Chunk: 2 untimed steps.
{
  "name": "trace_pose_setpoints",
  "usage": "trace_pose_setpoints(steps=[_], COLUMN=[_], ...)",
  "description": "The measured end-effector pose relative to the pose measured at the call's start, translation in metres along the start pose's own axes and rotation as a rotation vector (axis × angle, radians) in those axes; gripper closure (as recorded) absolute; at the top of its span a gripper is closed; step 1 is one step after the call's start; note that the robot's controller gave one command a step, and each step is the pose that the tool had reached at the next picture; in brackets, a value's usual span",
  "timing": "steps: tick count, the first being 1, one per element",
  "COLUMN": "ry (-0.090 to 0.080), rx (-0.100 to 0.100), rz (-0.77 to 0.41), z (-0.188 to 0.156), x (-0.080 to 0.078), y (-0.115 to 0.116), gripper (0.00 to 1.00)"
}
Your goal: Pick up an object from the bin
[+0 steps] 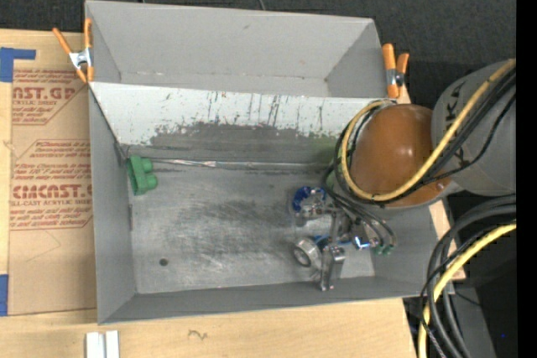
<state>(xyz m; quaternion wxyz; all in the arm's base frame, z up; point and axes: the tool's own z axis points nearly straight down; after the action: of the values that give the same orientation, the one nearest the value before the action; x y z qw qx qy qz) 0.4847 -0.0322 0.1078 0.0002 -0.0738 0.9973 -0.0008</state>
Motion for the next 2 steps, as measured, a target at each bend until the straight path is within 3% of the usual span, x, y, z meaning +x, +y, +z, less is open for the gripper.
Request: trace_pose_setpoints(steps=[1,2], ry=[-0.019,-0.008], rx=[0.001,0.003], rz=[-0.449,-0.313], z=[0.034,-0.121], x=[-0.004,0.007], y=[-0.024,-0.059], gripper=[0.0,0.0])
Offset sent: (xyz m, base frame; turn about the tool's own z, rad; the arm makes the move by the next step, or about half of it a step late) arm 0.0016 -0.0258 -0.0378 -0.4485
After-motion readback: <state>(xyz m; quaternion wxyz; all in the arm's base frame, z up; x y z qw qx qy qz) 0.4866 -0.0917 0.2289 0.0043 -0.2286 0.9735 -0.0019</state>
